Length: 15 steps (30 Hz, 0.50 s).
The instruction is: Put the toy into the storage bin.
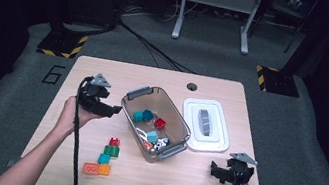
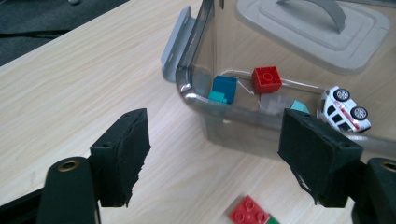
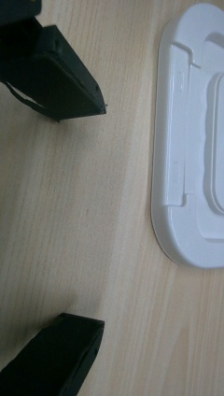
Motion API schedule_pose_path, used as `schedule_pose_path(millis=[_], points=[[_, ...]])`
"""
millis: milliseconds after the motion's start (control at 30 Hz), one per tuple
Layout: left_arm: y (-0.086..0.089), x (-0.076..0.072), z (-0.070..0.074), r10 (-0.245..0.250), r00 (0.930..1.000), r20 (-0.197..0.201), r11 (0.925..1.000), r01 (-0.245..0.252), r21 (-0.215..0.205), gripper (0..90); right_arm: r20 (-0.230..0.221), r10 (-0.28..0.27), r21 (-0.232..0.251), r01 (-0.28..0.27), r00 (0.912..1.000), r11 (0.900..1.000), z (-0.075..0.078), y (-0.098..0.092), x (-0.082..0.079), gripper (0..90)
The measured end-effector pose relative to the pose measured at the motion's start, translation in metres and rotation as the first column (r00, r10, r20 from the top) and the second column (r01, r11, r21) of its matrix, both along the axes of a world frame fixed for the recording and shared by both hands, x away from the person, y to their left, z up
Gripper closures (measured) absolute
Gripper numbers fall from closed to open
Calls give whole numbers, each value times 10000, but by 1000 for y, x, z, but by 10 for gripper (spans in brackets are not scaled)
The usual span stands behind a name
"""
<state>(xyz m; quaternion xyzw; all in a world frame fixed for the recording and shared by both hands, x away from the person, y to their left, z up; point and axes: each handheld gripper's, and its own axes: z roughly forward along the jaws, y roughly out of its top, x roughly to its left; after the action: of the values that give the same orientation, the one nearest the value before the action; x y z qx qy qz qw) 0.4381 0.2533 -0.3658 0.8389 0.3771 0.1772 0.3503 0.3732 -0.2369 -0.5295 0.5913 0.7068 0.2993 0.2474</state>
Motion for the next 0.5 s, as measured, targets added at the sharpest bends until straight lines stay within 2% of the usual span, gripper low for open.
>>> schedule_pose_path(millis=[233,333,500], points=[[22,-27,-10,192,9996,225,9998,-190,-109,221,8,27,-2,-27,10000,10000,0,0,0,0],[29,-37,-16,219,9994,286,9998,-220,20,208,10,29,-4,-29,10000,10000,0,0,0,0],[40,-50,-29,307,9994,171,9995,-306,-69,190,8,29,-3,-29,10000,10000,0,0,0,0]])
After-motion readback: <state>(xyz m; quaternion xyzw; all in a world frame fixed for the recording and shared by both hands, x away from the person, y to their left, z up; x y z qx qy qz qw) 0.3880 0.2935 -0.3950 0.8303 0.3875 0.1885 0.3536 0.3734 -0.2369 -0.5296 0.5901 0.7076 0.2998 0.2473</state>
